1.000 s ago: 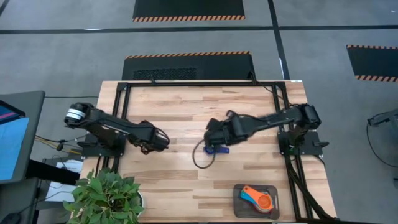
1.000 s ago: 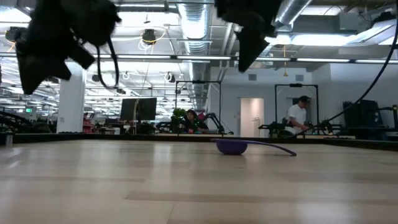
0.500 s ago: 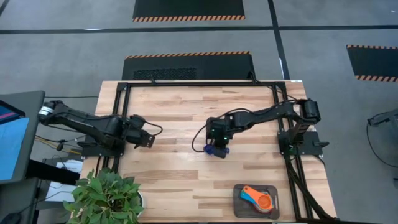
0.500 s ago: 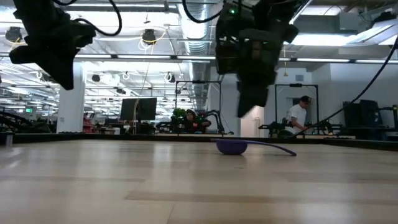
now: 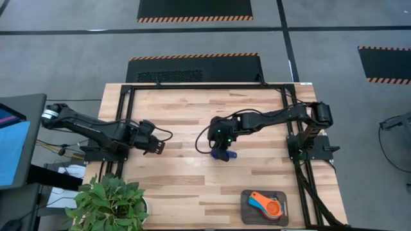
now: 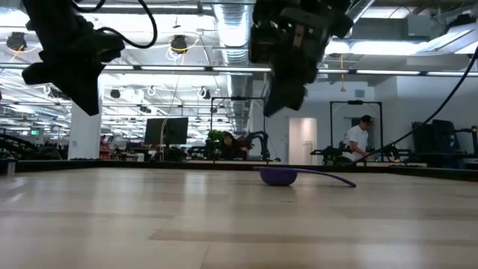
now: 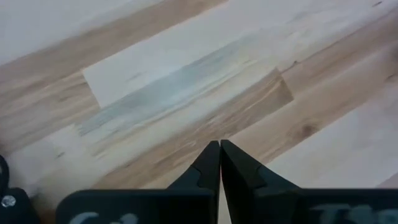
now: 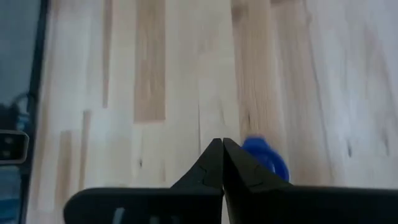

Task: Nest measuring cups in basket
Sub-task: Stack the purple measuring cup on top of the orange measuring cup in the black bin

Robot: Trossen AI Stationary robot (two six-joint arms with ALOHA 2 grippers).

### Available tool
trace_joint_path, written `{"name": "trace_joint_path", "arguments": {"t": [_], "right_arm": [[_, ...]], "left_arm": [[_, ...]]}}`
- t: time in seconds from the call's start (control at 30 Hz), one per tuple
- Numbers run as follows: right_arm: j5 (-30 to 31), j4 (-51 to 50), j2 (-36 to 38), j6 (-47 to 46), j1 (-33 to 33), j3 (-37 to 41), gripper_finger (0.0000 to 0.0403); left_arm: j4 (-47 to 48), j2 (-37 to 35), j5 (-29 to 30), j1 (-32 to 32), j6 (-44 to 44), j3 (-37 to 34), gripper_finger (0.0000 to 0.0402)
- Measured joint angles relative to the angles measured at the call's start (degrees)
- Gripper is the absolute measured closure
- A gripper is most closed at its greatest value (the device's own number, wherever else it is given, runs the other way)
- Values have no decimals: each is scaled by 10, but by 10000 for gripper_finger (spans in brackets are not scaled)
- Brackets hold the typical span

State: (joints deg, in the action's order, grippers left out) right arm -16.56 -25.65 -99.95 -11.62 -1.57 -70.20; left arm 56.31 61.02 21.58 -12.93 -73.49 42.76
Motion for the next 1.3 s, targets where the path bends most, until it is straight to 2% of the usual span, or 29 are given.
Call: {"name": "trace_joint_path", "arguments": {"t": [0.3, 0.47, 0.73, 0.93, 1.13, 1.3], "right_arm": [[13, -199, 10, -3, -6, 3, 383], [32, -205, 2, -3, 39, 15, 391], [68, -164, -4, -21, 93, 13, 388], [68, -124, -56, -23, 98, 13, 395], [66, -138, -97, -17, 98, 13, 390], [112, -167, -106, -13, 82, 11, 396]], "left_arm": [[-11, 70, -40, 0, 0, 0, 401], [-23, 110, -58, 0, -3, 0, 401], [-38, 164, -46, 0, -28, 0, 401], [-35, 170, -43, 0, -36, 4, 401], [-31, 170, -43, 0, -19, 9, 401], [-29, 170, -44, 0, -13, 9, 401]]}}
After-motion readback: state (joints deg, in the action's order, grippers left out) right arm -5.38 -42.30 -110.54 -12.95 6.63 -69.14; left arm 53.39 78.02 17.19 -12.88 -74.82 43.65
